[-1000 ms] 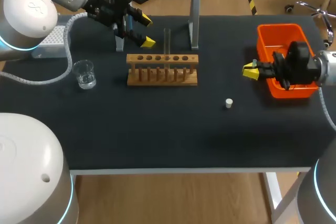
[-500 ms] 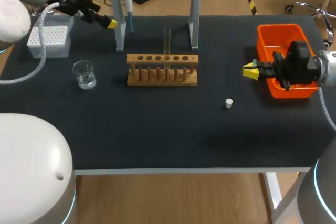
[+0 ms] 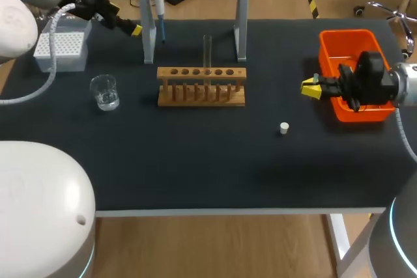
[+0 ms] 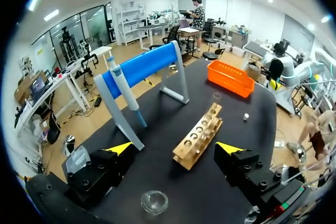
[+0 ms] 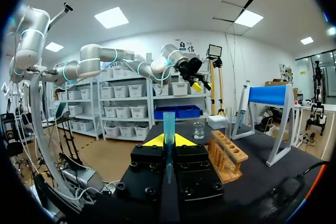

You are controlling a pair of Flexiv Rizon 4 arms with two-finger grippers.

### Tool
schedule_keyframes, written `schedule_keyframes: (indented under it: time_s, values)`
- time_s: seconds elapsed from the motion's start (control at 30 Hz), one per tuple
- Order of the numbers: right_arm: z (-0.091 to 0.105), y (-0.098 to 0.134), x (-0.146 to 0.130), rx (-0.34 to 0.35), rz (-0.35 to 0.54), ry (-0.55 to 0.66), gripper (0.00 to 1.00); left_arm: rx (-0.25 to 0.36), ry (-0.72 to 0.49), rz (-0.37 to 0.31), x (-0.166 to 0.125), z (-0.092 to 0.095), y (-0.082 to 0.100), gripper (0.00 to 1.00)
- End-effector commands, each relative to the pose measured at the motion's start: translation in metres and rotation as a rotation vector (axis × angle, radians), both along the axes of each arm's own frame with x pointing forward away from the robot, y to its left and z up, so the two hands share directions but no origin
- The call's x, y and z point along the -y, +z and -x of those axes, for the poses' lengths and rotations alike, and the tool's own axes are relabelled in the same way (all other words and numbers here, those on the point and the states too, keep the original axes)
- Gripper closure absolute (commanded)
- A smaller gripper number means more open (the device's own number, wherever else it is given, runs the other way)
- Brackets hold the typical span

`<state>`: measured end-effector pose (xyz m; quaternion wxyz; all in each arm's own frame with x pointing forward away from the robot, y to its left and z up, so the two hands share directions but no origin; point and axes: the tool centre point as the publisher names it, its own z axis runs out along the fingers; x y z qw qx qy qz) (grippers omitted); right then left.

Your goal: Invert the test tube, pick up the pipette, mount the tip to pipette, aspirate from beaker and dispense into the tube, eject the tip, return the pipette, and cap with the stopper.

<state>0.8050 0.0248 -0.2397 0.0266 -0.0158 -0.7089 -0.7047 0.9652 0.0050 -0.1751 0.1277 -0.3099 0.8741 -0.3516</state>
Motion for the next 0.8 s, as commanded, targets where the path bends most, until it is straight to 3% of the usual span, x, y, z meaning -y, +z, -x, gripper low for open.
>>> schedule_keyframes:
  time_s: [0.03,0.23,0.8]
  values:
    - [0.000,0.000,0.001,0.000,0.001,0.001,1.00,0.005,0.028,0.004,0.001,-0.005,-0.001,0.00]
    - [0.000,0.000,0.001,0.000,0.001,0.001,1.00,0.010,0.135,-0.016,0.010,-0.036,-0.010,0.00]
    - [0.000,0.000,0.001,0.000,0.001,0.001,1.00,0.073,0.385,0.061,0.021,-0.099,-0.025,0.00]
